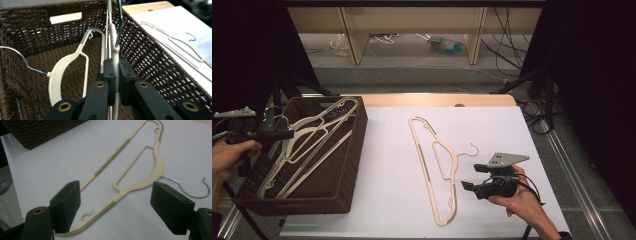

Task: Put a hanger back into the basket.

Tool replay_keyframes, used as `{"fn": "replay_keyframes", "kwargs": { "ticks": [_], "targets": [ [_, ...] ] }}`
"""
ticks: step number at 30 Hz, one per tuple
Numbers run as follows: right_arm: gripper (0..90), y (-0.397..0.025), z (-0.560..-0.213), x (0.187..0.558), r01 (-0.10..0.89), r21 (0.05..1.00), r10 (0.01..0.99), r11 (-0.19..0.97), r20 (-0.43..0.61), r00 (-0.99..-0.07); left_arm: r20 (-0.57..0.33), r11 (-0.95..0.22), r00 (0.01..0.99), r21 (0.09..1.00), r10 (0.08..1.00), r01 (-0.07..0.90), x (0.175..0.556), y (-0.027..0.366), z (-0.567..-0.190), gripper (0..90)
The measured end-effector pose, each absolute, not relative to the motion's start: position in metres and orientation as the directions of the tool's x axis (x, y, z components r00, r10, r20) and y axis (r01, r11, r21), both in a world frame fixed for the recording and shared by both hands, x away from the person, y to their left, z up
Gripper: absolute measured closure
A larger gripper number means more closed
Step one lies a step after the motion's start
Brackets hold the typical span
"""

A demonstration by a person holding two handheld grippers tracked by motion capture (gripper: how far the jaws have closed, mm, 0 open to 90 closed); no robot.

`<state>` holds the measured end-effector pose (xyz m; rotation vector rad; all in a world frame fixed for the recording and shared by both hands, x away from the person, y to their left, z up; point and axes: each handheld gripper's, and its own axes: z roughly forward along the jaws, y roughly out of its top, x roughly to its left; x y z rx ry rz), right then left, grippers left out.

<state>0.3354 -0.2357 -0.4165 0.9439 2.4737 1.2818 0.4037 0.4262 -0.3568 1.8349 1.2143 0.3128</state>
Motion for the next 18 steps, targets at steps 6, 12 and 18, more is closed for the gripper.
{"fn": "replay_keyframes", "kwargs": {
  "ticks": [6, 12, 18],
  "targets": [
    [25.0, -0.236, -0.417, 0.336, 0.454, 0.787, 0.624, 0.418, 0.114, -0.773, -0.221, -0.118, 0.422, 0.757, 0.879, 0.643, 0.409, 0.426, -0.365, 84.4],
    [25.0, -0.234, -0.418, 0.335, 0.45, 0.782, 0.616, 0.43, 0.11, -0.78, -0.18, -0.105, 0.335, 0.727, 0.925, 0.679, 0.412, 0.424, -0.368, 79.8],
    [25.0, -0.234, -0.418, 0.335, 0.452, 0.783, 0.619, 0.427, 0.111, -0.778, -0.173, -0.074, 0.293, 0.738, 0.94, 0.671, 0.405, 0.425, -0.362, 72.4]
  ]
}}
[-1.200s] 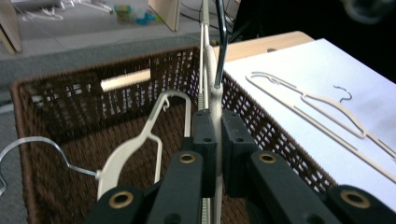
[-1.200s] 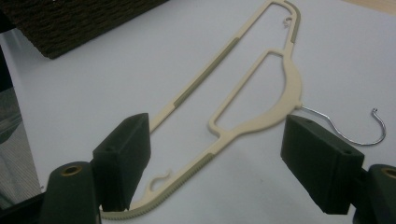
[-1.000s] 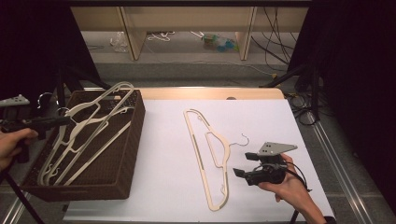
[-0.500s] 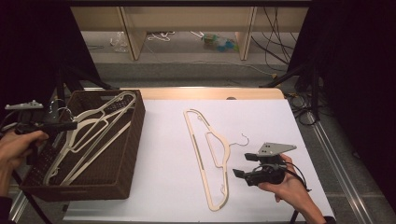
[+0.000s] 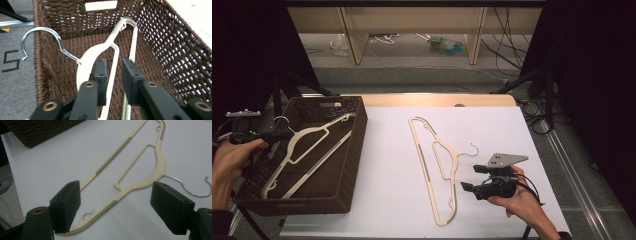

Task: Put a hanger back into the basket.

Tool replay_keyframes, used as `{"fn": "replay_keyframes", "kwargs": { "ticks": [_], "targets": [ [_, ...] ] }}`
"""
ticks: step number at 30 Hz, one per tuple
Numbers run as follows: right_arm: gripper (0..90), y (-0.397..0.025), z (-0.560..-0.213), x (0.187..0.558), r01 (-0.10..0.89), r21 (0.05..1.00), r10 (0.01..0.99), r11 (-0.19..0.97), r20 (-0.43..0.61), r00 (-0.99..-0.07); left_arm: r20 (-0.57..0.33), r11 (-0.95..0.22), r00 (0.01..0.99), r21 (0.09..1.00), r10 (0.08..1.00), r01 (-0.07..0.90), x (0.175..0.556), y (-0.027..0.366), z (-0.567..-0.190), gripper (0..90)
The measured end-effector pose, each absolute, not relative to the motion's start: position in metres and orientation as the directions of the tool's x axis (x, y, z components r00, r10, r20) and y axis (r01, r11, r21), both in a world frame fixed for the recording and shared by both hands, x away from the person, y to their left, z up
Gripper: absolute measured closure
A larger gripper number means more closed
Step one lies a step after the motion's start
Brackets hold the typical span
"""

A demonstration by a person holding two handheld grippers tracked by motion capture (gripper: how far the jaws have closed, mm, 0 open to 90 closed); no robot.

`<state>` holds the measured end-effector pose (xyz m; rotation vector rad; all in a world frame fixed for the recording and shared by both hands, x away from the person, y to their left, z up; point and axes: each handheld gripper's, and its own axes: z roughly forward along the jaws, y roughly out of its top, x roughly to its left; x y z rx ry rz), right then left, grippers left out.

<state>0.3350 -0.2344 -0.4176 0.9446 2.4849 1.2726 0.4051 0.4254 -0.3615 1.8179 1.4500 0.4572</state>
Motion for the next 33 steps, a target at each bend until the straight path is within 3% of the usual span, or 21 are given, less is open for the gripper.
{"fn": "replay_keyframes", "kwargs": {
  "ticks": [14, 17, 27, 30, 33],
  "targets": [
    [25.1, -0.229, -0.421, 0.334, 0.466, 0.768, 0.626, 0.441, 0.109, -0.772, -0.127, -0.086, 0.369, 0.857, 0.921, 0.508, 0.354, 0.387, -0.316, 55.9],
    [25.0, -0.228, -0.421, 0.334, 0.469, 0.765, 0.626, 0.441, 0.112, -0.772, -0.2, -0.024, 0.428, 0.886, 0.881, 0.463, 0.337, 0.368, -0.305, 52.6],
    [25.1, -0.226, -0.422, 0.334, 0.48, 0.755, 0.627, 0.446, 0.119, -0.77, -0.208, -0.108, 0.623, 0.896, 0.754, 0.431, 0.304, 0.282, -0.318, 42.6],
    [25.1, -0.225, -0.423, 0.334, 0.47, 0.757, 0.624, 0.454, 0.107, -0.774, -0.242, -0.091, 0.633, 0.89, 0.736, 0.447, 0.299, 0.263, -0.327, 39.0],
    [25.1, -0.224, -0.423, 0.333, 0.481, 0.75, 0.631, 0.454, 0.111, -0.768, -0.183, -0.151, 0.676, 0.903, 0.714, 0.403, 0.293, 0.237, -0.34, 37.7]
  ]
}}
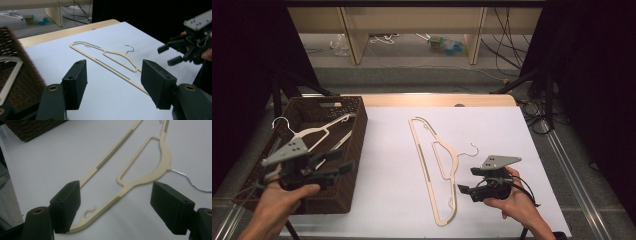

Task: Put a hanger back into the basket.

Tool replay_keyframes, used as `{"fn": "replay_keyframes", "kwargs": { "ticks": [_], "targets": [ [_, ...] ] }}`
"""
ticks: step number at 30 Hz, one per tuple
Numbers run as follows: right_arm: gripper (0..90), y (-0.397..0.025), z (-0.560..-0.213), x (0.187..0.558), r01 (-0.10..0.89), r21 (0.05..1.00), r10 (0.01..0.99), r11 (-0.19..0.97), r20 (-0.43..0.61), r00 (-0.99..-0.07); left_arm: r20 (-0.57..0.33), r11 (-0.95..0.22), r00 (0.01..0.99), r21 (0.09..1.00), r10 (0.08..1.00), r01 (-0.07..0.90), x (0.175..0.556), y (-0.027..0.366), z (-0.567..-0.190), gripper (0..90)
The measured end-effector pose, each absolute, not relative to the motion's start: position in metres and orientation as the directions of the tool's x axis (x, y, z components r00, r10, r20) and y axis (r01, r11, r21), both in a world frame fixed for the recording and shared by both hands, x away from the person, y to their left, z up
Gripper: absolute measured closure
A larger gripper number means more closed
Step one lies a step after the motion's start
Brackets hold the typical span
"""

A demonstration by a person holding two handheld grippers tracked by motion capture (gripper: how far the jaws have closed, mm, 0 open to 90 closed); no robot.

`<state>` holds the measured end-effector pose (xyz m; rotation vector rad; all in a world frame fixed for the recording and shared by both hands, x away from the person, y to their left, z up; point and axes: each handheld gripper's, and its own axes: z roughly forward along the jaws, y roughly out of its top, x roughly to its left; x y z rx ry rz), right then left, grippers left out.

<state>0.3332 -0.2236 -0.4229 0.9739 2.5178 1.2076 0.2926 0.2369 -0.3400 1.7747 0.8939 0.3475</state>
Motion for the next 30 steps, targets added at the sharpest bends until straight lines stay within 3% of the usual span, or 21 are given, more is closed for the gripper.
{"fn": "replay_keyframes", "kwargs": {
  "ticks": [12, 30],
  "targets": [
    [24.7, -0.217, -0.427, 0.333, 0.512, 0.725, 0.665, 0.46, 0.1, -0.74, -0.196, -0.197, 0.719, 0.884, 0.667, 0.424, 0.285, 0.19, -0.391, 28.4],
    [19.3, -0.207, -0.441, 0.338, 0.572, 0.664, 0.708, 0.481, 0.091, -0.701, -0.228, -0.164, 0.706, 0.882, 0.67, 0.441, 0.273, 0.178, -0.427, 19.4]
  ]
}}
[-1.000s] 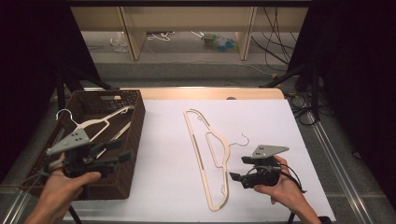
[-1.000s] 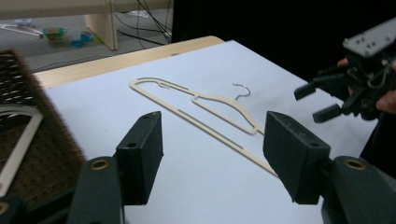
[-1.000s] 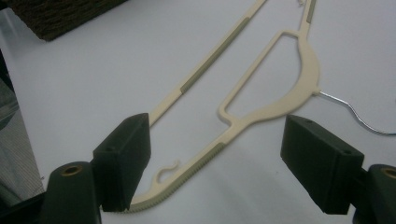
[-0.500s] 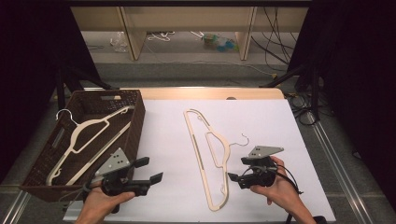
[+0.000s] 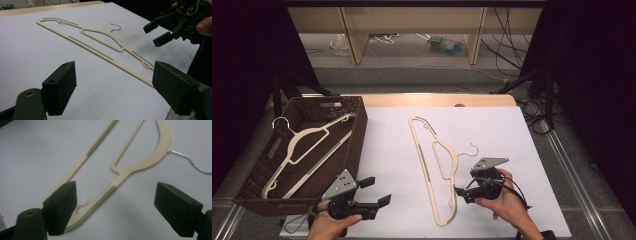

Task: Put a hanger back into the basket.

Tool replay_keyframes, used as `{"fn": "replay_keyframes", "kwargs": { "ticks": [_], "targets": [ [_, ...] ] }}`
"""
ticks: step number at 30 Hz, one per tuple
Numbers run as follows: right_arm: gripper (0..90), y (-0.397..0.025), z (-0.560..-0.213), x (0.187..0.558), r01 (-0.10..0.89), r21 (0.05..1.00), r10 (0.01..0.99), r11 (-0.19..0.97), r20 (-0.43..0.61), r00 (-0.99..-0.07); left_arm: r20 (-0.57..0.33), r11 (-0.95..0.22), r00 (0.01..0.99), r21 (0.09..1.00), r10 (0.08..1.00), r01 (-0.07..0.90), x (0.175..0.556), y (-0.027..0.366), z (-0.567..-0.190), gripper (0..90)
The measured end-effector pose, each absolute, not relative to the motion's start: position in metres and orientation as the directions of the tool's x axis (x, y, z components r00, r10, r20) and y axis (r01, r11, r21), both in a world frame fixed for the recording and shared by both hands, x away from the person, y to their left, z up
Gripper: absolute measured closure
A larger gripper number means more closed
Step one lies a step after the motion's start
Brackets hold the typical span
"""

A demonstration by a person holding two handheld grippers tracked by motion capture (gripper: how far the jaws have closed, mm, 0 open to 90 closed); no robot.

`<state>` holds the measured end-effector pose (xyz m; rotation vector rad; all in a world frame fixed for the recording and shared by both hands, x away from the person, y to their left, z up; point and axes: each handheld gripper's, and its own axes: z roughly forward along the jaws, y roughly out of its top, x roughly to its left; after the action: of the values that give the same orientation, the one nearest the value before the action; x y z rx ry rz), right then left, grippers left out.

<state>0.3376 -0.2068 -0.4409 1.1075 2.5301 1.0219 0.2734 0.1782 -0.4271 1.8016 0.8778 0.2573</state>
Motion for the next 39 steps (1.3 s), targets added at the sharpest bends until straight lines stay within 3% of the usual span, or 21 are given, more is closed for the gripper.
{"fn": "replay_keyframes", "kwargs": {
  "ticks": [11, 20, 22, 31, 39],
  "targets": [
    [22.9, -0.181, -0.451, 0.349, 0.63, 0.553, 0.726, 0.545, 0.063, -0.684, -0.209, -0.199, 0.728, 0.88, 0.652, 0.431, 0.27, 0.173, -0.431, 19.2],
    [34.9, -0.159, -0.458, 0.363, 0.65, 0.444, 0.718, 0.617, 0.02, -0.695, -0.224, -0.197, 0.723, 0.872, 0.653, 0.448, 0.27, 0.173, -0.433, 20.3],
    [41.4, -0.156, -0.46, 0.365, 0.654, 0.423, 0.718, 0.627, 0.011, -0.696, -0.227, -0.193, 0.722, 0.872, 0.654, 0.45, 0.271, 0.173, -0.433, 20.4],
    [45.0, -0.149, -0.463, 0.369, 0.648, 0.357, 0.699, 0.672, -0.019, -0.715, -0.234, -0.195, 0.728, 0.87, 0.645, 0.453, 0.271, 0.172, -0.434, 21.4],
    [54.5, -0.147, -0.461, 0.373, 0.637, 0.323, 0.676, 0.7, -0.01, -0.737, -0.238, -0.196, 0.725, 0.867, 0.647, 0.459, 0.271, 0.173, -0.435, 21.9]
  ]
}}
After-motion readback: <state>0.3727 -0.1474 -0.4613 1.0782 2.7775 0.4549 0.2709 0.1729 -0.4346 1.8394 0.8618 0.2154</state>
